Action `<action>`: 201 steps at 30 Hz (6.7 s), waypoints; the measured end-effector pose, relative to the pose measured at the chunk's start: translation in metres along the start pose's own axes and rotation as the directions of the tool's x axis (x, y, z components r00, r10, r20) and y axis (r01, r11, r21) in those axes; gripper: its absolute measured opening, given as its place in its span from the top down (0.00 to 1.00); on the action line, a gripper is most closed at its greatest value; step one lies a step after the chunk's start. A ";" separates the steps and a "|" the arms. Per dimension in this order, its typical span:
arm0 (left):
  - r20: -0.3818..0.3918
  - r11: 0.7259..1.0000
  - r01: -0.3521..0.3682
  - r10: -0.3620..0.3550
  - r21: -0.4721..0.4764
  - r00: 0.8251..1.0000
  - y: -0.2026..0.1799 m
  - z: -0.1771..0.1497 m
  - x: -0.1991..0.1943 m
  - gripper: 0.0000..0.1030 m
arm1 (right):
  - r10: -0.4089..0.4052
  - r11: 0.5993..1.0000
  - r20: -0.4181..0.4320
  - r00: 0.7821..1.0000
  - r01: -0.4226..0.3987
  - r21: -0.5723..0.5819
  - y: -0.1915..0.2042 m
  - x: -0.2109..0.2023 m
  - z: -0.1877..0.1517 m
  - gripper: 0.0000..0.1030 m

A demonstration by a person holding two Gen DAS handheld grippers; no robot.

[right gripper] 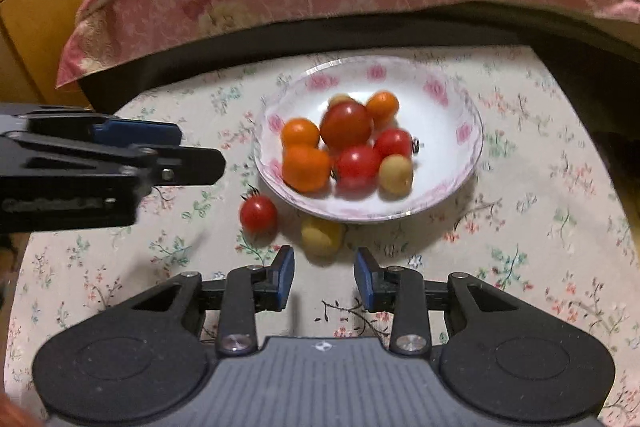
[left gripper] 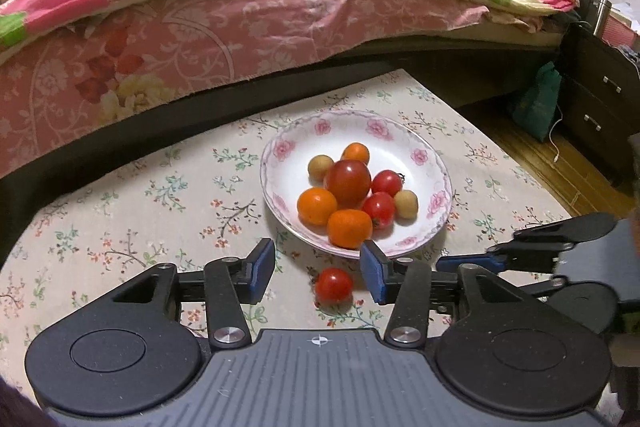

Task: Organize fruits
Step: 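Grasp a red cherry tomato with the left tool while the right tool grasps a yellow fruit, then carry the tomato and yellow fruit with both tools over the white plate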

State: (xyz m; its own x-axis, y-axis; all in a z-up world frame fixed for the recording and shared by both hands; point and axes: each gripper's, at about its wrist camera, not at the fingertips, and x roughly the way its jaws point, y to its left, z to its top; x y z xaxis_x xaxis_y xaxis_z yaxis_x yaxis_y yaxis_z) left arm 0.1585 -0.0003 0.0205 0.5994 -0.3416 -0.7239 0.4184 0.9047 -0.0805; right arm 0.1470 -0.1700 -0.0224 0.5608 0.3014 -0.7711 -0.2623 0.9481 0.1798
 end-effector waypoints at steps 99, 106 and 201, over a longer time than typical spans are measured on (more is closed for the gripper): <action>-0.188 0.991 0.020 0.006 0.134 0.982 -0.037 -0.062 0.020 0.49 | 0.000 0.971 -0.046 0.999 -0.011 -0.239 0.010 0.000 -0.031 0.69; -0.189 0.988 0.017 0.012 0.153 0.982 -0.042 -0.060 0.020 0.64 | -0.002 0.972 -0.049 0.999 -0.009 -0.233 0.007 0.000 -0.031 0.74; 0.008 0.992 -0.041 0.041 0.121 0.999 -0.038 0.003 0.016 0.66 | -0.050 0.994 0.117 0.992 0.061 -0.091 -0.011 -0.021 0.025 0.74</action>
State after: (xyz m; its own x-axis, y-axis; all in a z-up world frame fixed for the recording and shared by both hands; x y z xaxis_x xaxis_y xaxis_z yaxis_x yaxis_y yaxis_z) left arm 0.1546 -0.0412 0.0141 0.6213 -0.3065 -0.7212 0.4725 0.8807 0.0327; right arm 0.1574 -0.1840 0.0074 0.6613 0.2633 -0.7024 -0.2981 0.9515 0.0759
